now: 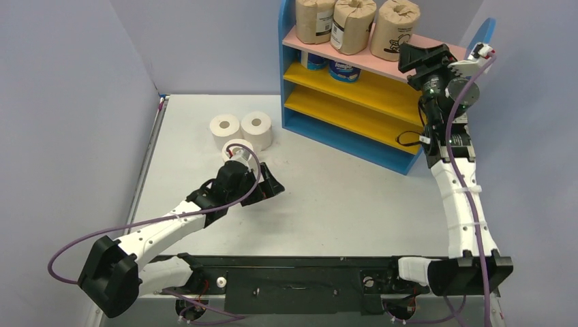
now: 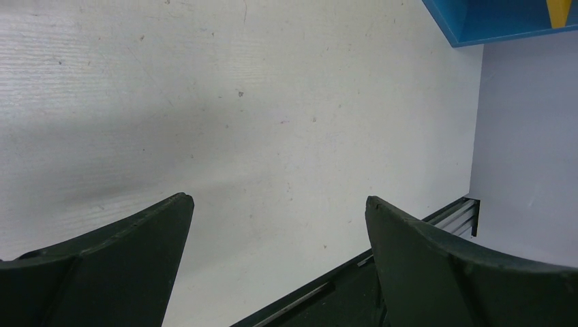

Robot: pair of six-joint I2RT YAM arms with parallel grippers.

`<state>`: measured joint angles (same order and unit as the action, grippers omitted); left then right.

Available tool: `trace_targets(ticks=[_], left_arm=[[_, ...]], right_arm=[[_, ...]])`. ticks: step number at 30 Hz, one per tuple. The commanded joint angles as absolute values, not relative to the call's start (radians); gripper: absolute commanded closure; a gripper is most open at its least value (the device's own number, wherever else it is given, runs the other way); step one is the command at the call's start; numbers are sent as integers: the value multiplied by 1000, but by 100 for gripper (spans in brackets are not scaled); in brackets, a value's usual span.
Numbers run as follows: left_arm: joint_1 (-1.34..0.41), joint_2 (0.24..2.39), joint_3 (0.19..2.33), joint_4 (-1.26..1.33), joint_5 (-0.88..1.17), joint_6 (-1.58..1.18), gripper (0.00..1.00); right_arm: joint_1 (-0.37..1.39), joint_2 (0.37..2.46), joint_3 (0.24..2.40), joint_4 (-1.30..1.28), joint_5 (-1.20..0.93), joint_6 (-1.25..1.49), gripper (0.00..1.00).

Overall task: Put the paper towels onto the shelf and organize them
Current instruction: Place the paper towel on the shelf.

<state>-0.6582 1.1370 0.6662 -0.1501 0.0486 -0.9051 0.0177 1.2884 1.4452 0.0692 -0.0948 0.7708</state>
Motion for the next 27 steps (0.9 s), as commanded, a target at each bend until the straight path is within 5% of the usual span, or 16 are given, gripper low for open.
trace_targets(ticks=[1,5,10,14,27], left_arm=[[-655,1098,691,-152,26,-888,2],[-656,1081,689,-154,22,-892,2],[-658,1054,678,-162,11,-898,2],[-657,1029,668,-182,8,-894,2],[-647,1029,707,-234,-57,-842,3]], right_arm=[[98,1171,1420,85,-30,683,37],[227,1185,1499,13,29,565,43],[299,1293,1569,15,10,567,71],[345,1380,1619,69,-30,568,80],[381,1617,1732,180,51,573,84]])
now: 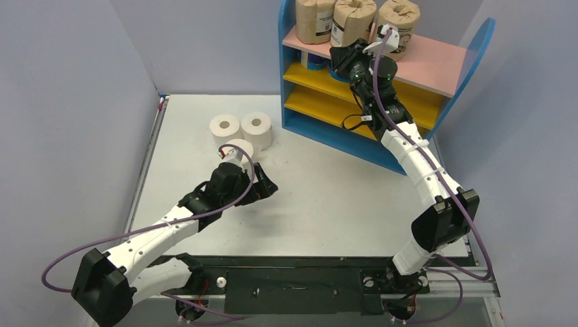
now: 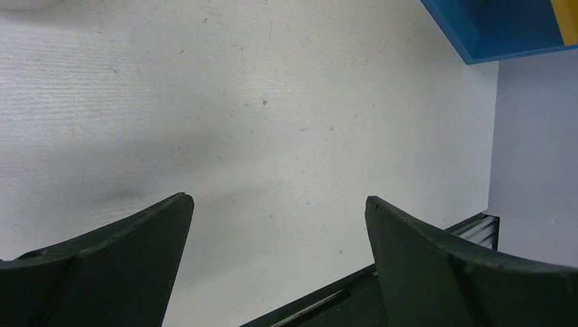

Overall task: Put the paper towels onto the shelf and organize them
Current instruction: Place the paper towel on the shelf.

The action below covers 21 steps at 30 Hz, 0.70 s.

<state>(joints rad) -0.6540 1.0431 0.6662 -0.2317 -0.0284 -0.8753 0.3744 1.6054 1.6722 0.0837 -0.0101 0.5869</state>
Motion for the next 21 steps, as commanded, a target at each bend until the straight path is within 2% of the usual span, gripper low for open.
trace_targets(ticks=[1,9,21], left_arm=[[-647,1030,708,-234,-60,-840,3],[-643,1045,709,-232,-64,-829,3],[-639,1041,698,-227,-65,-825,3]], right_arm=[[381,1620,1733,181,63,573,84],[383,1663,1774,161,222,553,76],[360,1718,1839,104,261,553,74]])
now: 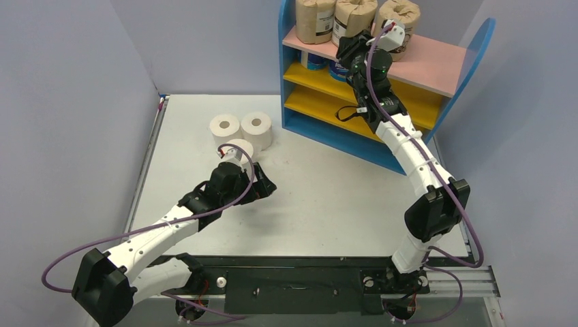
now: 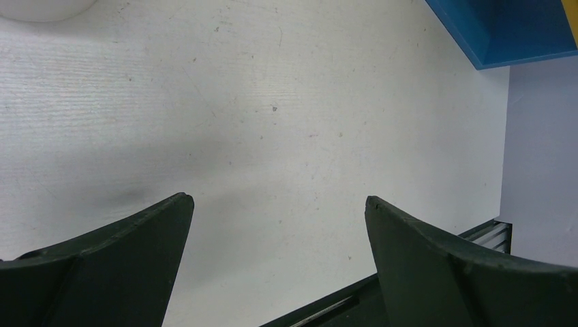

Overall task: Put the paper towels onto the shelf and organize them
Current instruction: Place the paper towel on the shelf.

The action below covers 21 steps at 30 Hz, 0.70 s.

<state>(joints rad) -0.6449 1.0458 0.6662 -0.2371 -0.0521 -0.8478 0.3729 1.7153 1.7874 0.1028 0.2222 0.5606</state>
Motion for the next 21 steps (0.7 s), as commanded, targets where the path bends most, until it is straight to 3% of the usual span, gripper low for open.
trace_targets(ticks=[1,8,13,21], left_arm=[[-639,1040,696,-227,-65,-826,3],[-639,1039,692,-221,-60,-827,3],[-637,1032,694,-222,-63,-826,3],[-635,999,715,-246,-86,-816,3]], right_arm=[[359,1715,1837,105,265,554,74],[358,1690,1810,125,245,555,73],[380,1603,1740,179,141,569,65],[473,1283,1378,156,95,527,57]])
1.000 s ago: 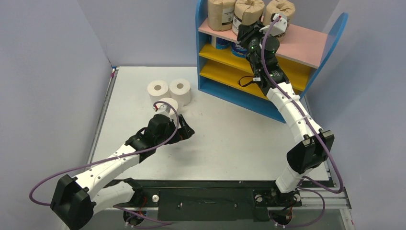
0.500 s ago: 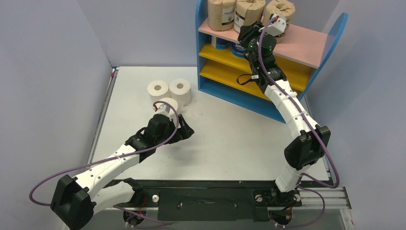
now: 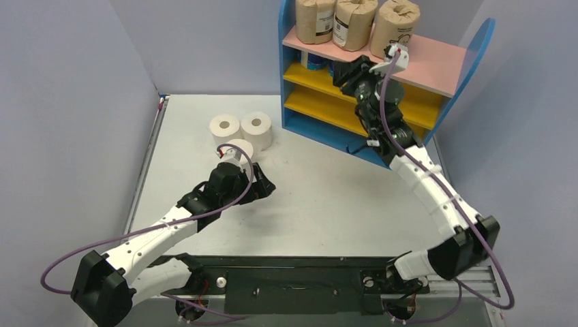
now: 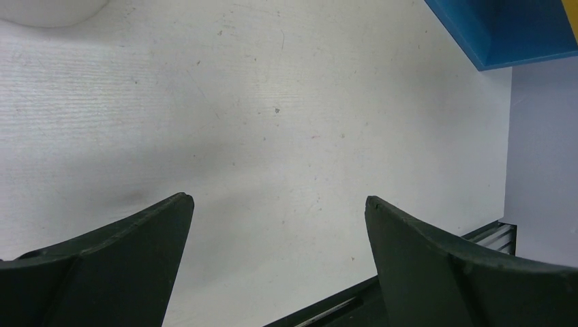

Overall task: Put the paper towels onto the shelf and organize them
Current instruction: Place the paper towel on the shelf.

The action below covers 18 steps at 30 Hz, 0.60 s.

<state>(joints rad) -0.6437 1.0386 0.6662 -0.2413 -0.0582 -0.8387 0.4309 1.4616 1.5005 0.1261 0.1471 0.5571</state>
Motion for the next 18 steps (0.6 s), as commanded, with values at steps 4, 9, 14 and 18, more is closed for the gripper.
trace_targets(ticks=[4,9,14,18], left_arm=[[-627,977,720,-259,-130,-816,3],[-605,965,749,-305,-187,-828,4],[-583,972,821,-391,-268,-826,4],[-558,985,865,-406,-303,-799,4]], right_arm=[[541,1135,1071,121,121,504,54],[691,1038,817,72,330,480,49],[738,983,666,-5,455,544,45],[742,954,642,-118,542,629,37]])
